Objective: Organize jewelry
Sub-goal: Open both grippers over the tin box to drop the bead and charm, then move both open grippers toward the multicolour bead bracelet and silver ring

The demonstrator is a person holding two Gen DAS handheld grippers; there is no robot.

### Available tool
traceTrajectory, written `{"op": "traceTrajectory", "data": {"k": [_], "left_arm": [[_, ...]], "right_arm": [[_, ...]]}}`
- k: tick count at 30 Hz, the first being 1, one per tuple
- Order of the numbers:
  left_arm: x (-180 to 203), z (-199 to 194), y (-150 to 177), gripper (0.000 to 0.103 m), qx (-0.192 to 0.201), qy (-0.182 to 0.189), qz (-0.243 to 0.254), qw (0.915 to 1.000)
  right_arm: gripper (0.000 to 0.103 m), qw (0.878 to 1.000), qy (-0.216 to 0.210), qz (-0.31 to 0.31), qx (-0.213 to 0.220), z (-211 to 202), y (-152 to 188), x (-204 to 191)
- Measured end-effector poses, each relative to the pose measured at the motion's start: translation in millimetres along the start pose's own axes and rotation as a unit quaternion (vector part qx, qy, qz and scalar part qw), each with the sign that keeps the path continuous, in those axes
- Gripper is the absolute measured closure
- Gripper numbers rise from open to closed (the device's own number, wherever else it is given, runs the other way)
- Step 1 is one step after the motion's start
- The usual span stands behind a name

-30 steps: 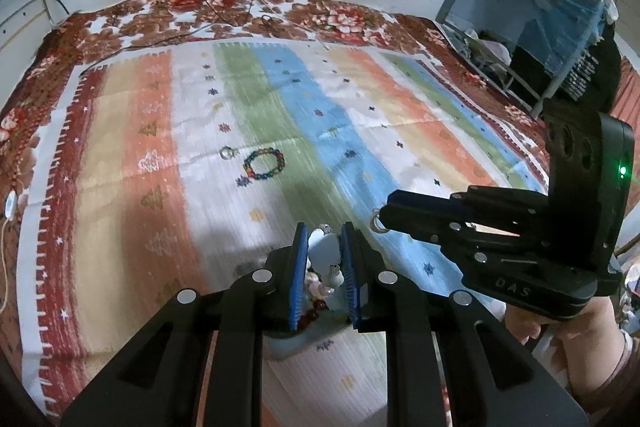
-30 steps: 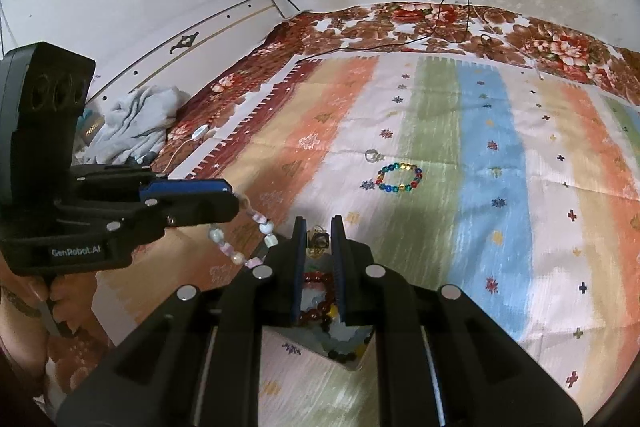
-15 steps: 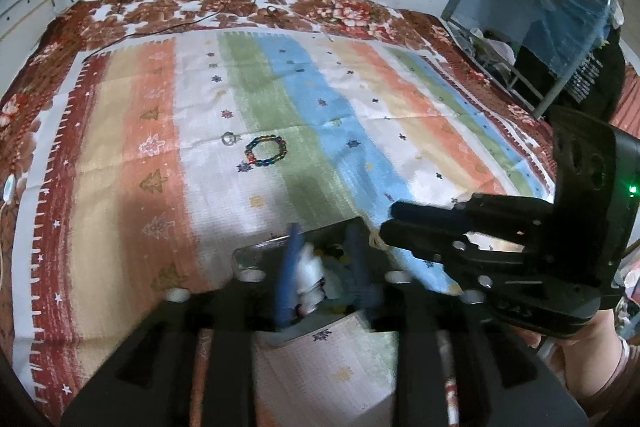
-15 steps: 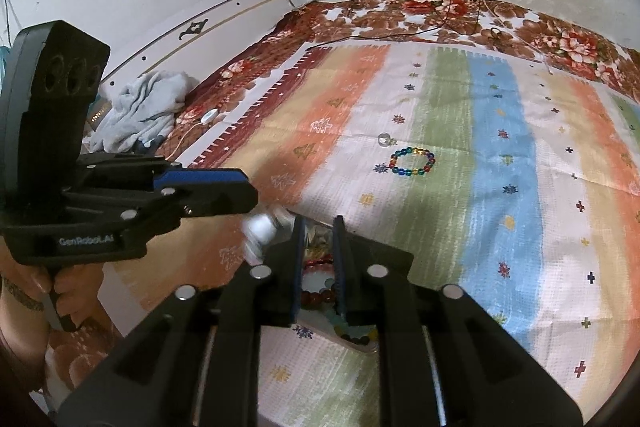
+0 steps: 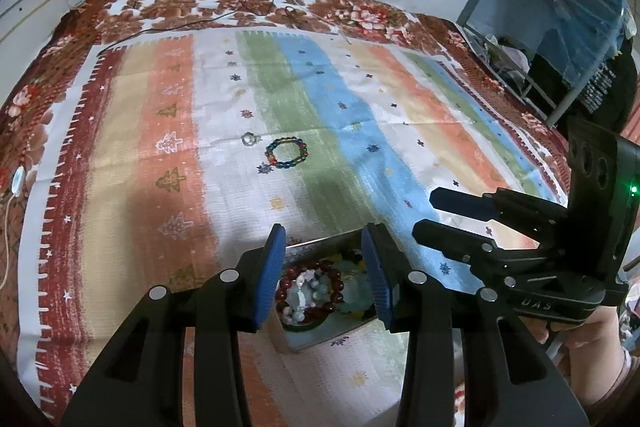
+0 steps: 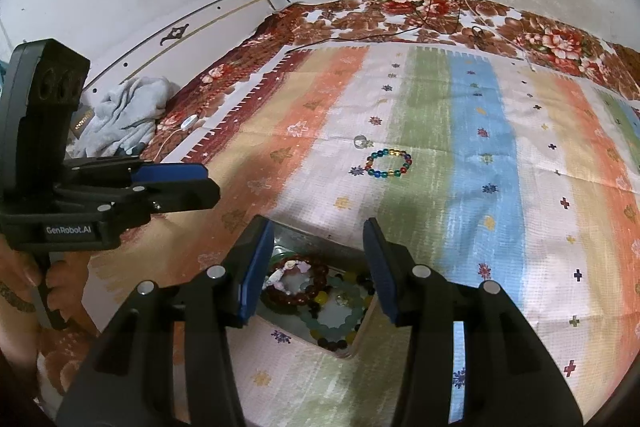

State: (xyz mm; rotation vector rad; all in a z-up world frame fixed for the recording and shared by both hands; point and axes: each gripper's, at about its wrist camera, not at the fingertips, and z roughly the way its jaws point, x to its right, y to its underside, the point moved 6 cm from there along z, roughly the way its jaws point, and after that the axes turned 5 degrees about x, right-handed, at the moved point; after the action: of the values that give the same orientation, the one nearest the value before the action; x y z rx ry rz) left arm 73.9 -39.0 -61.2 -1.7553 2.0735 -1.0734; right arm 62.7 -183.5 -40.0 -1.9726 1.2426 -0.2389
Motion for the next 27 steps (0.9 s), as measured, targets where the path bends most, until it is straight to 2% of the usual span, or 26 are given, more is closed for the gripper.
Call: {"op": "traceTrajectory", "data": {"k": [16,19,27], "left_arm": [[-24,29,-21,0.063,-0.012,-0.048,0.009,0.9987],[-30,37,-25,0.062,-0.018,-0.036,-0.003,0.9992],[-37,48,-31,0.062,-0.021,-0.053,0.004,0.9984]], "right_arm": [[0.055,1.0,0.014,0.0,-0.008,24,-13,17],[0.055,1.0,0.022,0.005,-0.012,34,-15,24],[0.055,0.999,0.035,0.012,-0.025,53,-22,41]]}}
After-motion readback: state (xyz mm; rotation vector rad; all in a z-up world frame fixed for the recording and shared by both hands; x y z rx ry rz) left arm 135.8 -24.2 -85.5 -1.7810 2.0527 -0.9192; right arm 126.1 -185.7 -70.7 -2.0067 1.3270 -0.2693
